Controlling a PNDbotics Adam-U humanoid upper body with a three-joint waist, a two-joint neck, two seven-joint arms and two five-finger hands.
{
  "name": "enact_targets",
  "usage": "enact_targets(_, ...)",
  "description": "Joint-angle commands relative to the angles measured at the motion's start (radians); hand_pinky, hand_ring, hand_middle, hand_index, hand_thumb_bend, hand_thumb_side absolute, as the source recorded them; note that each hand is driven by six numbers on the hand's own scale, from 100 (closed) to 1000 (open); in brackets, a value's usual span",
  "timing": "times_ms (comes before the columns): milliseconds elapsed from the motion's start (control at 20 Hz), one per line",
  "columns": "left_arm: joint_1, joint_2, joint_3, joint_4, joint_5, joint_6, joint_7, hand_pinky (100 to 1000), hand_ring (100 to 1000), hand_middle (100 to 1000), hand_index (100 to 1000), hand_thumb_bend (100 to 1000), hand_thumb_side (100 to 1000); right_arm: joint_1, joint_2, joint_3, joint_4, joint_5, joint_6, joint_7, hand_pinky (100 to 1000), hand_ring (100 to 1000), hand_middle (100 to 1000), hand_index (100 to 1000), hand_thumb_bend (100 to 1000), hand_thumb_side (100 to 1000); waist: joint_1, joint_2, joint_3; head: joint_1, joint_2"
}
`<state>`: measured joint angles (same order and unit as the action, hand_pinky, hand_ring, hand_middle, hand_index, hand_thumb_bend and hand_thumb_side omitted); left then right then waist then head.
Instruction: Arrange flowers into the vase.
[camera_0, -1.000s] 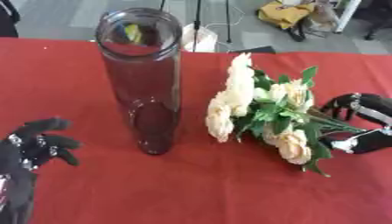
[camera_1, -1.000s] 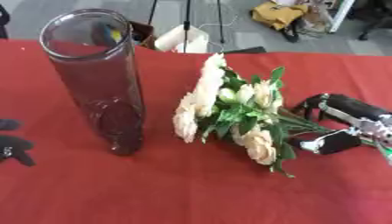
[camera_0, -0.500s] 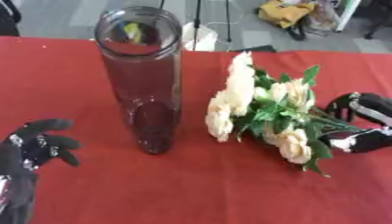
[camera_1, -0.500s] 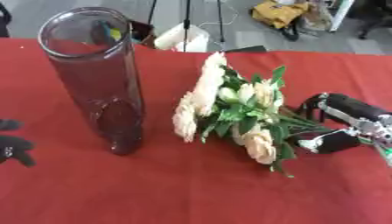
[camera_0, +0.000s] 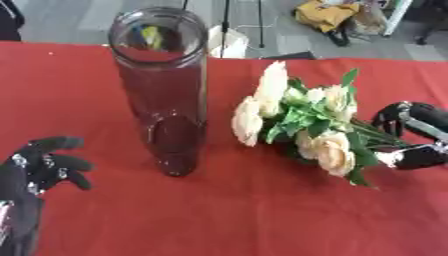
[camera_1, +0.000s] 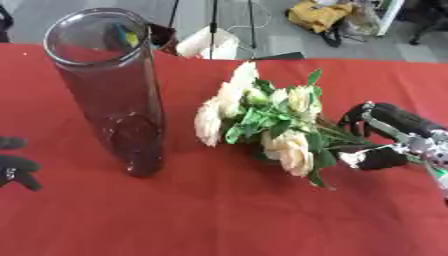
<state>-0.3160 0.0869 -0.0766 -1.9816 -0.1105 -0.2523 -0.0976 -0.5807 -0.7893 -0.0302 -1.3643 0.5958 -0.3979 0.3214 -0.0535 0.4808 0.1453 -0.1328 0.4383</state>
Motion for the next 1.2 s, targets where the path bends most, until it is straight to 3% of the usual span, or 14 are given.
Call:
enact_targets(50, -0.006, 0.002, -0.013, -0.018, 0.000, -0.001, -0.003, 458, 606, 706, 807, 138, 1000, -0.014, -0.027, -0.004, -0.019, -0.007, -0.001, -0.006, 443, 787, 336, 660, 245, 489, -0.002, -0.020, 0.001, 0.002, -0.010)
enact_targets(350, -0.007, 0.002, -0.013, -0.018, -0.001, 0.001, -0.006, 458, 606, 707, 807, 138, 1000, -0.018, -0.026, 0.004, -0.018, -0.006, -0.003, 0.007, 395, 739, 262, 597, 244, 476, -0.006, -0.018, 0.006, 0.003, -0.012)
enact_targets(650, -0.008, 0.002, -0.013, -0.018, -0.001, 0.000, -0.007, 457, 596, 700, 807, 138, 1000, -0.023, -0.026, 0.010, -0.014, 0.014, 0.013, -0.006, 279, 581, 100, 430, 222, 448, -0.006, -0.018, 0.011, 0.003, -0.011)
enact_targets(850, -0.008, 0.001, -0.013, -0.018, 0.000, 0.000, -0.009, 457, 593, 698, 808, 137, 1000, -0.028, -0.024, 0.016, -0.010, 0.039, 0.024, -0.017, 236, 541, 100, 382, 218, 445, -0.006, -0.018, 0.012, 0.003, -0.011)
enact_targets(1000, -0.008, 0.001, -0.013, -0.018, -0.001, 0.000, -0.011, 457, 592, 697, 808, 137, 1000, -0.028, -0.021, 0.017, -0.008, 0.053, 0.036, -0.027, 222, 530, 100, 356, 167, 444, -0.006, -0.017, 0.012, 0.002, -0.011)
enact_targets(1200, -0.008, 0.000, -0.014, -0.018, -0.003, 0.001, -0.014, 457, 591, 696, 808, 137, 1000, -0.027, -0.015, 0.020, -0.001, 0.052, 0.041, -0.042, 261, 553, 100, 335, 136, 447, -0.007, -0.015, 0.012, 0.003, -0.014)
